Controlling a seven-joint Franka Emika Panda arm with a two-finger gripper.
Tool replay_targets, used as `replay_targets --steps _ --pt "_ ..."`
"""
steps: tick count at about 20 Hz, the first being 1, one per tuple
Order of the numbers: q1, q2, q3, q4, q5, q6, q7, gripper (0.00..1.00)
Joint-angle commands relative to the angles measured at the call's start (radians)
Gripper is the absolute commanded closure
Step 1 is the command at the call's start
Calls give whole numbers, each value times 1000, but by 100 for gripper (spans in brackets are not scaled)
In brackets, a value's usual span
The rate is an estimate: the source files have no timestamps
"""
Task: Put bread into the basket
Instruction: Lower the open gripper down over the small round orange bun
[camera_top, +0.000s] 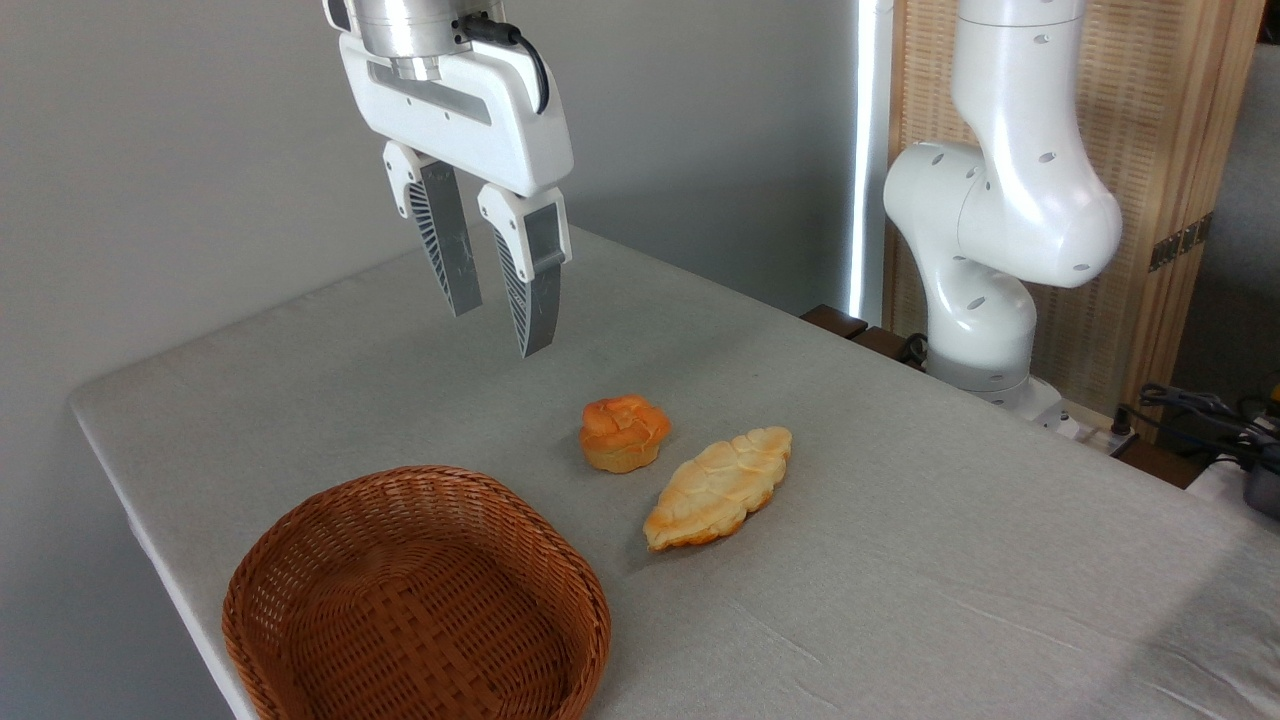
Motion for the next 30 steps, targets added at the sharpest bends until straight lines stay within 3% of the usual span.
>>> replay_targets --steps 1,11,15,19,22,30 --pt "4 2 2 13 -3 -28 13 0" --pt "3 -9 -10 -15 0 -4 15 0" --pt "-6 -127 -39 -220 1 150 16 0" --pt "-83 -214 -51 -414 7 254 21 0" --pt "-114 -242 -51 -506 9 279 45 0" --pt "-114 -251 -51 -635 9 283 189 0"
